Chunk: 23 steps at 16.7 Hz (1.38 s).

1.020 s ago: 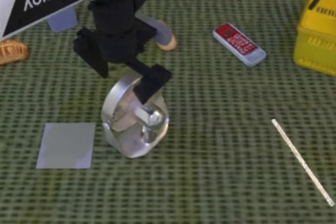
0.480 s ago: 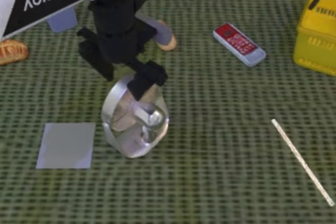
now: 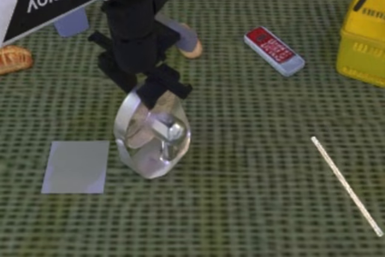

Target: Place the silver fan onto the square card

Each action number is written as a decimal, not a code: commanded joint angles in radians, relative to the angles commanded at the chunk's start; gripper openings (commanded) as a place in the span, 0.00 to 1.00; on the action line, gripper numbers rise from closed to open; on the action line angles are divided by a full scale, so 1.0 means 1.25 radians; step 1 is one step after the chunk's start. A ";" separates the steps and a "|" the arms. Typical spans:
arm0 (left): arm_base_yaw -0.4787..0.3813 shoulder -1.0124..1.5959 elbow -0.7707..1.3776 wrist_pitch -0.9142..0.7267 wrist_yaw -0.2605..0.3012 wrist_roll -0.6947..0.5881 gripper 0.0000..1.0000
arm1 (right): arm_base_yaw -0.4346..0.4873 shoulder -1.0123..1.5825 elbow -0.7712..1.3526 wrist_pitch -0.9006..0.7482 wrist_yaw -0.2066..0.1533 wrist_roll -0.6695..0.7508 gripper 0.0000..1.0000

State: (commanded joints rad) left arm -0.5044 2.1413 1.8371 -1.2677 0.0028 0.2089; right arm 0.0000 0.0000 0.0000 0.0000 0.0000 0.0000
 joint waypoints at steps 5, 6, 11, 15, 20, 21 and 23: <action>0.000 0.000 0.000 0.000 0.000 0.000 0.00 | 0.000 0.000 0.000 0.000 0.000 0.000 1.00; 0.000 0.000 0.000 0.000 0.000 0.000 0.00 | 0.000 0.000 0.000 0.000 0.000 0.000 1.00; 0.003 0.005 0.034 -0.034 0.000 0.001 0.00 | 0.000 0.000 0.000 0.000 0.000 0.000 1.00; 0.013 0.009 0.148 -0.141 0.000 0.000 0.00 | 0.000 0.000 0.000 0.000 0.000 0.000 1.00; 0.011 0.007 0.167 -0.160 -0.001 0.001 0.00 | 0.000 0.000 0.000 0.000 0.000 0.000 1.00; 0.011 0.007 0.167 -0.160 -0.001 0.001 0.00 | 0.000 0.000 0.000 0.000 0.000 0.000 1.00; 0.014 0.001 0.156 -0.168 -0.007 -0.023 0.00 | 0.000 0.000 0.000 0.000 0.000 0.000 1.00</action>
State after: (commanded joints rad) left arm -0.4872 2.1428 2.0316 -1.4778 -0.0054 0.1796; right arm 0.0000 0.0000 0.0000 0.0000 0.0000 0.0000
